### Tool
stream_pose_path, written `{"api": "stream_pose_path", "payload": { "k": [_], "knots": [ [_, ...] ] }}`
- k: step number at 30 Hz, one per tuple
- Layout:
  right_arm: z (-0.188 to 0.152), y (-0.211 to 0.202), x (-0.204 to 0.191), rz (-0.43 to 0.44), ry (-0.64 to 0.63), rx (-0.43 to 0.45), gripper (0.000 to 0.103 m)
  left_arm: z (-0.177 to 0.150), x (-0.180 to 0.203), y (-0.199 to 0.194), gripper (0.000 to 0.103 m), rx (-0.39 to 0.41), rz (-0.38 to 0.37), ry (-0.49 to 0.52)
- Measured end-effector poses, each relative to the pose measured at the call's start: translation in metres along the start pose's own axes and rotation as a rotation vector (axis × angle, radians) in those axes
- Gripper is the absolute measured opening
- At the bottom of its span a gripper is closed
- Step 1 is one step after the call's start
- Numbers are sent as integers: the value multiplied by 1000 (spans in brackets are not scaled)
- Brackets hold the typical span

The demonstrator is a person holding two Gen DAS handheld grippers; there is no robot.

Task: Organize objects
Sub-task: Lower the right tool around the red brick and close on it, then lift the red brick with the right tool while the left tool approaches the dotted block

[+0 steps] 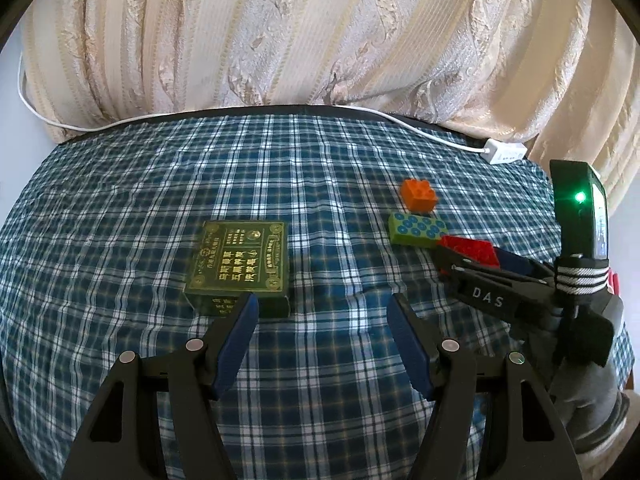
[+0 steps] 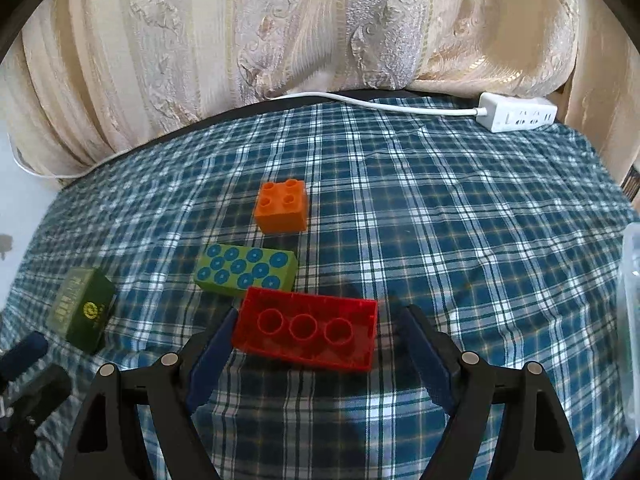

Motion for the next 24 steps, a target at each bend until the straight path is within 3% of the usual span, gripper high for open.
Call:
{"api": "stream_pose_path", "payload": {
  "k": [2,10,24],
  "knots": [
    [-1,0,-3,-41,-34,-3,69,0,-4,0,68,-6,-7,-4],
    [-8,-6,7,-68,-17,-2,68,0,-12,-2,68,-13,-20,-26],
    [-21,-14,43,-57,47,7,68,8,14,2,68,-7,25,52]
  ]
}}
Point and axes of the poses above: each gripper's, at about its wrist camera, not at the fingertips, and y roughly the way its jaws point, x to its right, z to its top, the point moved 7 cm from there along y, roughly the way its jaws point, and after that the axes turned 11 degrees about -y, right-handed, at the moved point
